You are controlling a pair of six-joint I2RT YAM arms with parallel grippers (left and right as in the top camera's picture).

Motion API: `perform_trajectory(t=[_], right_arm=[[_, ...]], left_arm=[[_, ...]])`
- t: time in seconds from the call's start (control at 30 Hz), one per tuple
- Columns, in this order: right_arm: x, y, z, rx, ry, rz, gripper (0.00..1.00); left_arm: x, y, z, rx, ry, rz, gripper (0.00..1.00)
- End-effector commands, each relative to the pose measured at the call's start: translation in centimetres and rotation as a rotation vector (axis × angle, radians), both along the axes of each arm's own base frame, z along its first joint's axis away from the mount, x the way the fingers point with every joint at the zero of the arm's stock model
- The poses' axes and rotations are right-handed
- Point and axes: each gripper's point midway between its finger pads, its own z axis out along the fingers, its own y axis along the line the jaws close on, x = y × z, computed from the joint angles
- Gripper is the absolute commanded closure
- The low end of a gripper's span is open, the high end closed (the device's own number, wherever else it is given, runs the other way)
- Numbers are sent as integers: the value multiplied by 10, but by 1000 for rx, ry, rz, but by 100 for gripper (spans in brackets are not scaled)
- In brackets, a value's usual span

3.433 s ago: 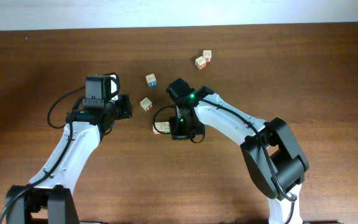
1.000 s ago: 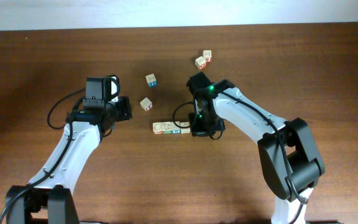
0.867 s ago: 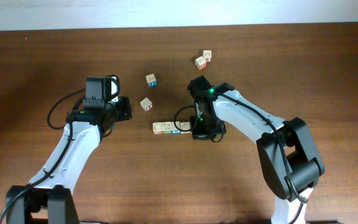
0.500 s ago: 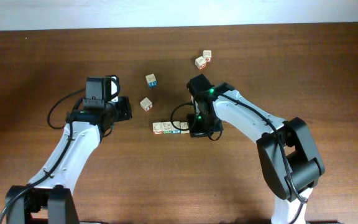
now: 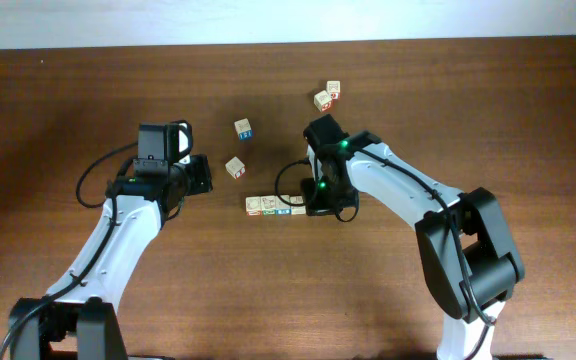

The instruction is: Rotate 5 blocks

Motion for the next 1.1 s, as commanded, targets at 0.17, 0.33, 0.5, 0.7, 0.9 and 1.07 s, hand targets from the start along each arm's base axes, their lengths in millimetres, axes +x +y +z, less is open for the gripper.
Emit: perform_trajectory(t=[0.17, 0.33, 0.5, 0.7, 0.9, 1.07], right_arm=[[-6, 2, 21, 32, 31, 35, 96], [15, -14, 32, -5, -34, -5, 96], [43, -40, 22, -83, -126, -17, 96], [71, -22, 20, -15, -256, 99, 96], [71, -6, 2, 59, -247, 192, 96], [66, 1, -1, 101, -231, 238, 96]], left_arm=[[2, 0, 4, 9, -12, -9, 100], [2, 0, 4, 9, -13, -9, 100], [3, 0, 4, 9, -13, -8, 100], [3, 0, 2, 9, -8, -8, 100], [2, 0, 0, 9, -2, -8, 100], [2, 0, 0, 10, -2, -8, 100]])
